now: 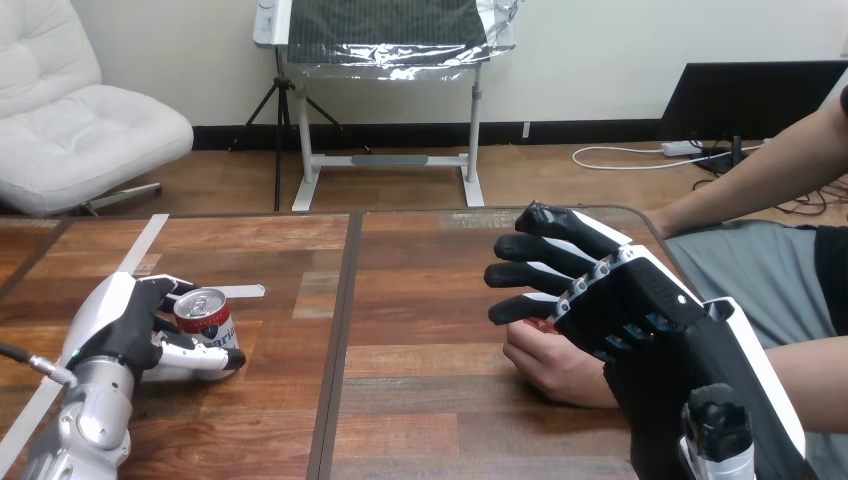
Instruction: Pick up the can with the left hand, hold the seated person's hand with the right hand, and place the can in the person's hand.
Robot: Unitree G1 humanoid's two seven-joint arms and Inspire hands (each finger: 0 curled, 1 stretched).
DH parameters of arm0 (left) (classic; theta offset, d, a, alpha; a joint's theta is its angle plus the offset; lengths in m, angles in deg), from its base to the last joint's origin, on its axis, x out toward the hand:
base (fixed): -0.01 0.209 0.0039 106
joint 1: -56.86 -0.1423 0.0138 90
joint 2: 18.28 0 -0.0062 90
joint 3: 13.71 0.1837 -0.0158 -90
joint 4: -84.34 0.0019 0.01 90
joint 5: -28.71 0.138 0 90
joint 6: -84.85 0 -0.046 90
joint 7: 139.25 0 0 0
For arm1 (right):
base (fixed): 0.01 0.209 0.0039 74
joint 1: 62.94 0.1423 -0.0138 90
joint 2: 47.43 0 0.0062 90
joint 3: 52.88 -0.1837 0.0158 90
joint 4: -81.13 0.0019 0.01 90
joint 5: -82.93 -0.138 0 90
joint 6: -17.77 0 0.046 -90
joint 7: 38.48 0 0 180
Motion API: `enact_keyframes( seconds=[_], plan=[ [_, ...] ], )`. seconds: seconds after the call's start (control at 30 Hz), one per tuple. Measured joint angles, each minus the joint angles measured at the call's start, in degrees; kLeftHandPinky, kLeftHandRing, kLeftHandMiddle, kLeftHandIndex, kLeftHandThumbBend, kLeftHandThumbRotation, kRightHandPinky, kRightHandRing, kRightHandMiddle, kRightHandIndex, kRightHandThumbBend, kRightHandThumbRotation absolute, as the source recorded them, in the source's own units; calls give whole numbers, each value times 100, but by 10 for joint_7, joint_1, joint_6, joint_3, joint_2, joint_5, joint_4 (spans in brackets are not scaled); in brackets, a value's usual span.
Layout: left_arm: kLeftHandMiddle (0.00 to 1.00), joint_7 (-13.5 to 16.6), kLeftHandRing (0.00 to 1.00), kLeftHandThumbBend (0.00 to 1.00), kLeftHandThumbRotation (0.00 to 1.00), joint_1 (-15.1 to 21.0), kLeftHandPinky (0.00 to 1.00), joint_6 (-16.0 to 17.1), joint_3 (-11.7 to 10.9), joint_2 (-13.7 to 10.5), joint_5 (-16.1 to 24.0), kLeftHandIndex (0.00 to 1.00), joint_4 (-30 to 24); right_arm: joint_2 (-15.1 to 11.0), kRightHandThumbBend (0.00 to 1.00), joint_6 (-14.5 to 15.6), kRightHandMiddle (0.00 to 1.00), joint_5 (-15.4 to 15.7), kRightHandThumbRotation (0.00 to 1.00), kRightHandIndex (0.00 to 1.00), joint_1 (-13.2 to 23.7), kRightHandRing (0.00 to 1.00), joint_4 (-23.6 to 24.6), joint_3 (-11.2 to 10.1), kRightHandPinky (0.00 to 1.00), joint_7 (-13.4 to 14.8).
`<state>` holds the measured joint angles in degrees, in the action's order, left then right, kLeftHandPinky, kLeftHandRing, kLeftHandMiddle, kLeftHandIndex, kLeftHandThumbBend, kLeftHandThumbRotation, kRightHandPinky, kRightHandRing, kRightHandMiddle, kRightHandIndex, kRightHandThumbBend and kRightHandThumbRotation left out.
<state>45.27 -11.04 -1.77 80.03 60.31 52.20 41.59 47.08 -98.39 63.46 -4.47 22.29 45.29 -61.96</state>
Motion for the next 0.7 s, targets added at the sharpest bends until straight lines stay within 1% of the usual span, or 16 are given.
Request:
enact_keyframes(
  seconds=[0.5,0.7],
  plan=[
    [61,9,57,83,4,4,49,1,0,1,-1,63,0,0,93,-5,79,1,85,82,0,75,0,0,65,0],
    [59,18,55,83,3,4,48,9,0,1,-1,61,2,1,91,-6,79,1,84,82,0,75,0,0,65,0]
  ],
)
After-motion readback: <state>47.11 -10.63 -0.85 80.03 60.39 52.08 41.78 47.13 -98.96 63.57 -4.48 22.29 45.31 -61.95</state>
